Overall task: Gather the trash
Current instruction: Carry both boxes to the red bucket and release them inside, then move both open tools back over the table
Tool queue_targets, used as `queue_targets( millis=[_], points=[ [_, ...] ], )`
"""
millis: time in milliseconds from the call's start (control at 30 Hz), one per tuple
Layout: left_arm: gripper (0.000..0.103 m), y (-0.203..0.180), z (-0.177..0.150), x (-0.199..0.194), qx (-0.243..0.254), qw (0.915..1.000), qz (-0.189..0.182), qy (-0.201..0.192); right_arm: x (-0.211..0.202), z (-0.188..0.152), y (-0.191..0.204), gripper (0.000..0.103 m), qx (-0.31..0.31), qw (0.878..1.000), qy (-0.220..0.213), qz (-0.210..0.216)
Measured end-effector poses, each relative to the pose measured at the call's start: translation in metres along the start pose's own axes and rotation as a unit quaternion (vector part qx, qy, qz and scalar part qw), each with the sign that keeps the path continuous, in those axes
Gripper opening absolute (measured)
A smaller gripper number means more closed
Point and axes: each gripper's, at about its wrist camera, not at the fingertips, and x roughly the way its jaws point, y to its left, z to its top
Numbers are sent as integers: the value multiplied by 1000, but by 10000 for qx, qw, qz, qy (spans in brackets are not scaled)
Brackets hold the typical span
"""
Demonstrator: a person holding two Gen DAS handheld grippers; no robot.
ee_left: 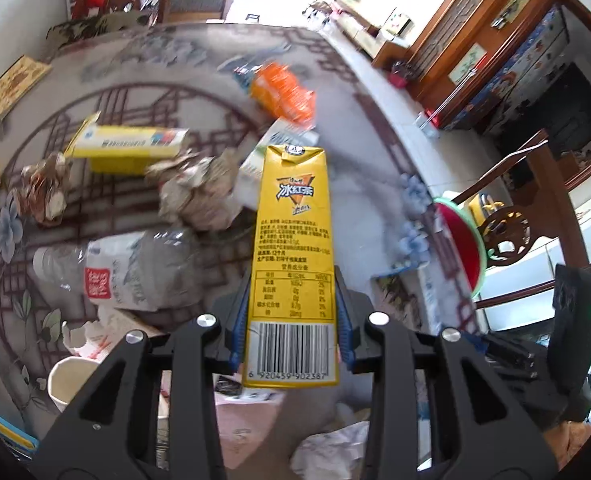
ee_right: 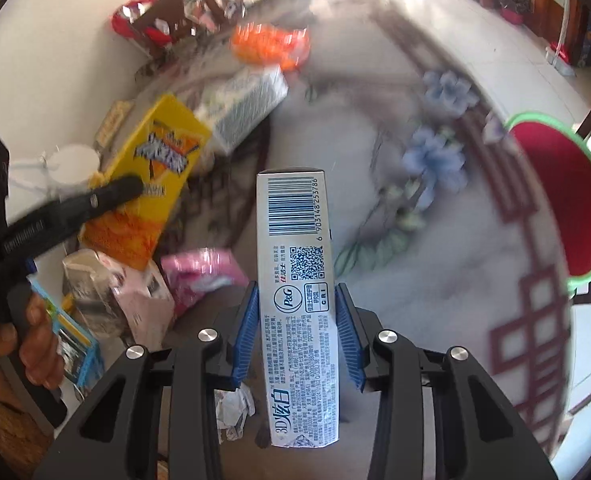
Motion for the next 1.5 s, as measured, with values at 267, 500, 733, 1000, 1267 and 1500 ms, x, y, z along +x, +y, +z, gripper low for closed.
queue_targets(
  millis=[267, 500, 733, 1000, 1267, 1500],
  points=[
    [34, -42, 10, 10, 89, 9999, -124, -5, -64, 40, -110, 37, 839, 9904, -822, -726],
    [34, -86, 11, 30, 196, 9995, -209, 106, -81, 63, -200, 37, 1189, 9793, -966, -1320],
    [34, -153, 14, 59, 523, 9965, -573, 303, -91, 73, -236, 59, 1360, 9760, -1115, -1281],
    [34, -244, 21, 117, 1240, 9850, -1034, 602, -114, 49, -244, 60, 1392, 9768, -1137, -1165],
    [36, -306, 20, 167, 1752, 9733, -1213, 857, -131, 30, -259, 60, 1583, 9724, -1174, -1250],
    [61, -300, 19, 148, 1663, 9765, -1214, 630, -132, 19, -254, 60, 1681, 9715, -1164, -1200]
  ],
)
